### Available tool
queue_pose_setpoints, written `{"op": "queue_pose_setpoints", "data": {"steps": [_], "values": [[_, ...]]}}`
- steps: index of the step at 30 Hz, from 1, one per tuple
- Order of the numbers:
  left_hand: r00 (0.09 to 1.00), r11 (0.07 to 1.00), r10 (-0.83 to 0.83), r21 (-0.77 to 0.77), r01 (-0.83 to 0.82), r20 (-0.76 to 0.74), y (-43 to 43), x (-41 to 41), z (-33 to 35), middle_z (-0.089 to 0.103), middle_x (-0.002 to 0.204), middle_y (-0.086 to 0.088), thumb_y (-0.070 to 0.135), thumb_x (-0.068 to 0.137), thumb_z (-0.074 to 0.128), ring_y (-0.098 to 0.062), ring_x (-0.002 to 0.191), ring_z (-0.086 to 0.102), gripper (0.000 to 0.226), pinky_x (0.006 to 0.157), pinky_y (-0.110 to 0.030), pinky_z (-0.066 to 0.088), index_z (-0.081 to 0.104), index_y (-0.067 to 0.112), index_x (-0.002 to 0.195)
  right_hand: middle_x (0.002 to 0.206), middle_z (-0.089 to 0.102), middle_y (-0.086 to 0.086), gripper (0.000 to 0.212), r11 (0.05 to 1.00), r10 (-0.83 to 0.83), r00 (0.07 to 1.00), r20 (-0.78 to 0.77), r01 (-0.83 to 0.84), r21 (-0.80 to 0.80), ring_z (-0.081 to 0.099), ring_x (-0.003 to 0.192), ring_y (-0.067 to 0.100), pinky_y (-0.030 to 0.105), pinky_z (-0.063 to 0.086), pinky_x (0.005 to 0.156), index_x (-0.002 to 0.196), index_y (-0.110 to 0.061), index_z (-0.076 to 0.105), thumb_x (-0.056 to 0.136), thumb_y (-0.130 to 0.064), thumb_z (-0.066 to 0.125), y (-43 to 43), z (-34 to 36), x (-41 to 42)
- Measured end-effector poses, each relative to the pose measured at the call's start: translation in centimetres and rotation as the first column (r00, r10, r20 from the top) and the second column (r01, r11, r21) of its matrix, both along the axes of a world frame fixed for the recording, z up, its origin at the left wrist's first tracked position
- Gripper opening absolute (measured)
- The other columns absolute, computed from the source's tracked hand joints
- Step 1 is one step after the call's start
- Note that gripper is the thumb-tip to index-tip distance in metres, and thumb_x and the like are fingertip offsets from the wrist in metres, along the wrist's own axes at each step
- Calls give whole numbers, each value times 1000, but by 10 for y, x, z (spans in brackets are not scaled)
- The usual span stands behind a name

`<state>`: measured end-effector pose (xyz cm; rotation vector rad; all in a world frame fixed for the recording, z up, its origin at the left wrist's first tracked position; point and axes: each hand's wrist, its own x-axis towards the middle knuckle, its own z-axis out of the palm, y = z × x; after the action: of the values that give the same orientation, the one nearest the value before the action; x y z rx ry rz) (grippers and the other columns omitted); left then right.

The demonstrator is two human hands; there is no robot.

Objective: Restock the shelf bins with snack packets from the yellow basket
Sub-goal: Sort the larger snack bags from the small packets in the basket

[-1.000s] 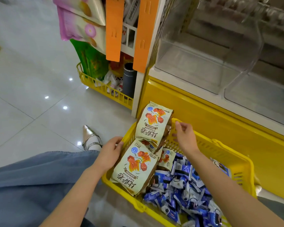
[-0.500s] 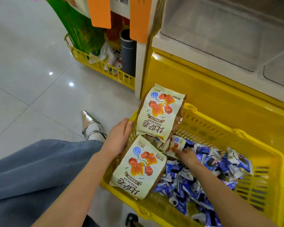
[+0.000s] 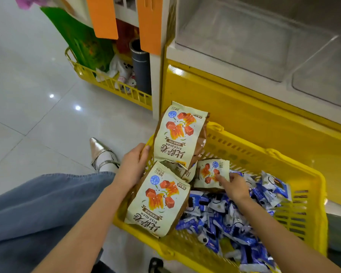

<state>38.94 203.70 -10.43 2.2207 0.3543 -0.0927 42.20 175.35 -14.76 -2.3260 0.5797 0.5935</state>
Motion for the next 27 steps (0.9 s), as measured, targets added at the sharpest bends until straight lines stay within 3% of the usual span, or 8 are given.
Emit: {"op": "queue_pose_setpoints", "data": {"steps": [5,10,12,15,18,20,24,27], "values": [[995,999,-43,-37,40,-86,1,-6,8,62,104,-13,33,101,28,-21,91,54,36,77,-28,36,53,9,110,119,63,15,56,997,72,986,151,-68,-30,62,88,23,28,48,63,130,-2,49,87,-37,62,-23,53,-7],[996,998,60,-13,-61,-71,14,-19,25,52,123,-18,13,97,43,-27,107,52,30,95,-27,38,47,5,126,91,65,1,41,981,187,917,352,-190,-26,59,57,-3,8,39,40,121,-10,54,88,-34,62,-30,121,-19],[979,984,181,-16,-180,97,12,-30,47,53,116,-8,10,95,46,-14,94,53,28,80,-2,31,50,10,122,87,67,-5,33,973,193,884,425,-230,35,63,59,-1,11,43,42,116,-17,56,89,-35,59,-26,149,-25],[961,970,172,-208,-127,217,-2,-50,88,55,101,16,29,93,51,13,89,50,20,69,3,33,53,27,112,80,69,-12,19,924,154,861,485,-299,237,68,64,2,14,50,48,102,-29,57,86,-38,59,-10,185,-40],[993,849,-76,-516,114,94,-21,-72,122,54,110,20,59,79,53,10,96,54,36,75,-11,45,48,44,111,81,73,-9,17,830,199,869,454,-395,393,70,71,5,18,54,57,95,-32,61,81,-42,60,20,203,-56],[985,796,-172,-587,149,16,-30,-83,130,56,114,16,59,71,65,2,95,61,51,73,-17,50,44,43,115,82,73,-6,15,777,224,884,410,-415,473,70,72,5,14,51,57,92,-26,66,84,-37,61,42,200,-64],[999,835,40,-548,-49,-27,-25,-90,123,67,100,10,41,75,73,-6,81,69,47,66,-23,55,47,34,113,97,68,-10,23,786,231,897,378,-401,471,64,84,-1,8,48,64,104,-24,58,94,-42,47,79,176,-72],[995,934,94,-342,-103,-42,-12,-91,107,66,99,9,38,85,62,-7,82,67,39,69,-27,56,46,29,119,126,53,-8,41,834,347,855,386,-469,289,52,106,0,18,47,90,131,-21,43,96,-41,44,89,155,-82]]}}
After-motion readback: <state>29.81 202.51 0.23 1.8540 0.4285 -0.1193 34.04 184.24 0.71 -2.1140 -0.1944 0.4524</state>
